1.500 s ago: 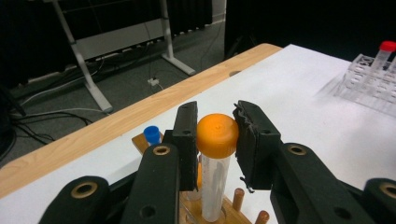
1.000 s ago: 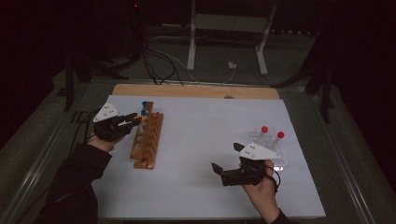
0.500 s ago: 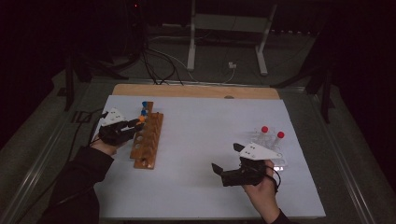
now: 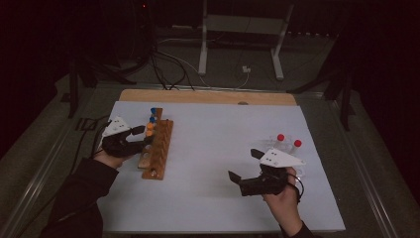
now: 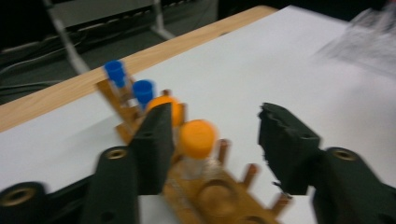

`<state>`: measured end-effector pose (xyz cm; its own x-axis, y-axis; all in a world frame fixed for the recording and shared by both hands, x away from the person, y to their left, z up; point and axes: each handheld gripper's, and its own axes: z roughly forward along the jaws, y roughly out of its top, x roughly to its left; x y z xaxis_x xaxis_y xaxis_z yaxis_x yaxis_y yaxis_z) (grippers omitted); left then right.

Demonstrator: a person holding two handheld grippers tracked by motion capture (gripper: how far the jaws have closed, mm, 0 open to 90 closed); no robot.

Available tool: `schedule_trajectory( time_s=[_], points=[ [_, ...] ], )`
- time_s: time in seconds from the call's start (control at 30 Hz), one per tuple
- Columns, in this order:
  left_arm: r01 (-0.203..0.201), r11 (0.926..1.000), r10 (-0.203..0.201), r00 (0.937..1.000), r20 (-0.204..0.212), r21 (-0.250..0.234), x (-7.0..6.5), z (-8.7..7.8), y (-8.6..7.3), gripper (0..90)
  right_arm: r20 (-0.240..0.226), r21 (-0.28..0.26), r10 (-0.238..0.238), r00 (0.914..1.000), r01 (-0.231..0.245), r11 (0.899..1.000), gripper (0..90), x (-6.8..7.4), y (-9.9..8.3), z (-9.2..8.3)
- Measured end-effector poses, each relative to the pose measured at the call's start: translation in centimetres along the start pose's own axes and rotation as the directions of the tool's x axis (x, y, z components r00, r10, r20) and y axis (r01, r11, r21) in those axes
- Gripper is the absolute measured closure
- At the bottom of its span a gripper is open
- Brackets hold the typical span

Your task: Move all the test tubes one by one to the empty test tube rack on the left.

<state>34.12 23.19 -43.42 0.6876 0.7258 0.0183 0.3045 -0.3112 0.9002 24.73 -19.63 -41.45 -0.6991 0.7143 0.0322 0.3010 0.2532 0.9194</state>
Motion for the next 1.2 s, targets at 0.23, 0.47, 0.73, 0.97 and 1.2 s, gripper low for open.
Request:
schedule_trajectory(
  time_s=[0.23,0.47,0.73,0.97,1.2],
  points=[
    [0.02,0.9994,-0.018,0.9967,0.079,-0.028,-1.6,-1.1,0.1,12.1,0.078,-0.045,-0.015,0.9968,0.019,0.999,0.0,-2.4,0.7,-2.1],
    [0.008,0.9985,0.0,0.99,0.141,-0.054,-2.7,-1.7,0.2,3.5,0.224,-0.045,0.047,0.9735,-0.038,0.998,0.0,-5.8,0.7,-4.9],
    [0.008,0.9975,0.004,0.986,0.167,-0.071,-2.9,-2.1,0.1,3.3,0.364,-0.065,0.16,0.9173,-0.147,0.987,0.0,-10.0,-1.2,-6.8],
    [0.009,0.9971,0.004,0.985,0.173,-0.076,-3.0,-2.1,0.1,3.1,0.421,-0.038,0.218,0.8804,-0.223,0.974,2.0,-12.9,-3.7,-6.7],
    [0.003,0.9973,0.01,0.9857,0.168,-0.073,-3.1,-2.1,0.1,3.1,0.457,0.003,0.244,0.8553,-0.276,0.961,10.4,-14.3,-5.6,-5.7]
  ],
)
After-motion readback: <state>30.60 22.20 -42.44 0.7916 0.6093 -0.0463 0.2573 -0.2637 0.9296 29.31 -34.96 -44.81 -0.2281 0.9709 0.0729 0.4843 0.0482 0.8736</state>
